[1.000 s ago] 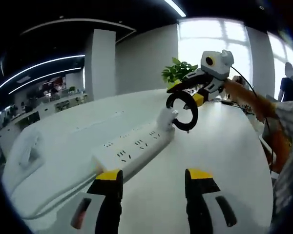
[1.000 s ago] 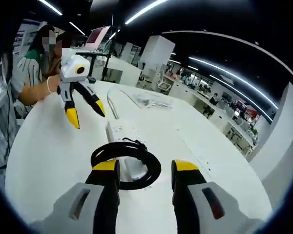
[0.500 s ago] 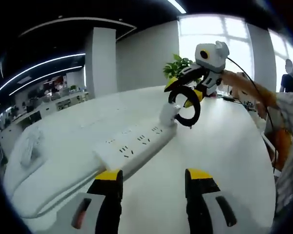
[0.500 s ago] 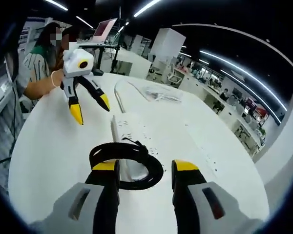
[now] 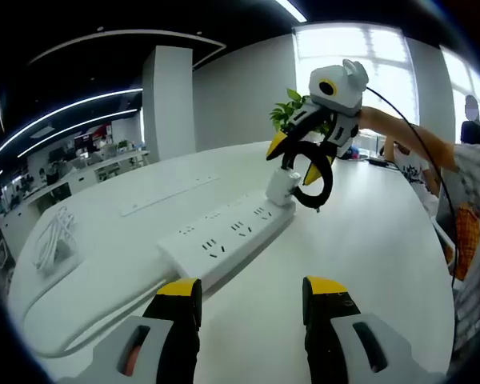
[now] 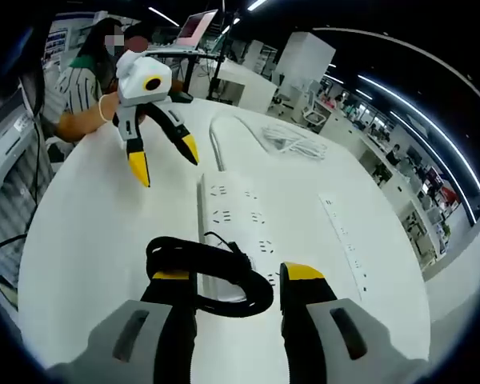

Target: Straighten the power strip on the desk, plug the charger into it

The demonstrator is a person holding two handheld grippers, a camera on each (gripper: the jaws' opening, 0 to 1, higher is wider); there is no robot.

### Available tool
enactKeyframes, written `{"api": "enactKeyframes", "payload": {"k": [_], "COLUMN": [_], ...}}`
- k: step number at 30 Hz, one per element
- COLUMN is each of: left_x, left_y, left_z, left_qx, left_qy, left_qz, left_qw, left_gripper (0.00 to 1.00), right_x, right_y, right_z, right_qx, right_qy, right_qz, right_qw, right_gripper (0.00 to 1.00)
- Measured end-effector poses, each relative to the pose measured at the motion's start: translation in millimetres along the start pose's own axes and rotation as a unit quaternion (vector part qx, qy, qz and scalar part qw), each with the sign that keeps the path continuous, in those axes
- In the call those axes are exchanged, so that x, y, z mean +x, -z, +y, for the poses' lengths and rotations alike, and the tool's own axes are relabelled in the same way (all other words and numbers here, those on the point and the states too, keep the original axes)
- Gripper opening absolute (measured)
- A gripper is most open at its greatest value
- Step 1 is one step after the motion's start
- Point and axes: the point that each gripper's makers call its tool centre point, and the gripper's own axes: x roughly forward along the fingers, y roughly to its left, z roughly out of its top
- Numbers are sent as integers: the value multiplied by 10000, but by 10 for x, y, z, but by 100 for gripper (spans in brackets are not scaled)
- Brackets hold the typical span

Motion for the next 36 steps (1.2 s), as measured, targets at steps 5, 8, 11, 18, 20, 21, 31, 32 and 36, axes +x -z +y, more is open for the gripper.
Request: {"api": "enactKeyframes", "payload": {"k": [5, 8, 11, 18, 20, 21, 31, 32, 36], "left_x": [-4, -9, -11, -5, -5, -9, 5, 7, 17], "left_y": [-3, -12, -23, -10, -9, -13, -19, -18, -13], "left_z": [9, -3, -24, -47, -59, -68, -67, -67, -67], "left_qx": [-25, -23, -19, 4, 11, 26, 14, 14, 9], "left_qy": [1, 17, 54, 73, 89, 103, 128, 131, 139], "left_qz": [-15, -37, -60, -48, -45, -54, -41, -38, -17], "left_qw": [10000, 10000, 10000, 10000, 9999, 9999, 9999, 9999, 9999], "left_gripper": [51, 51, 51, 50, 50, 50, 50, 50, 50], "right_x": [40, 69, 102, 171, 188, 196, 224, 226, 218], "right_y": [13, 32, -12, 49, 61, 80, 145, 151, 139], "right_z": [-11, 18, 58, 69, 67, 60, 35, 47, 32], "right_qx": [-44, -314, -419, -691, -764, -842, -965, -902, -786], "right_qy": [-153, -256, -364, -442, -420, -397, -437, -489, -487], "right_qz": [173, 364, 401, 884, 960, 1033, 1300, 1298, 1259], "right_qw": [9997, 9985, 9977, 9927, 9916, 9903, 9858, 9862, 9877], "right_gripper": [39, 38, 35, 35, 34, 34, 26, 25, 25]}}
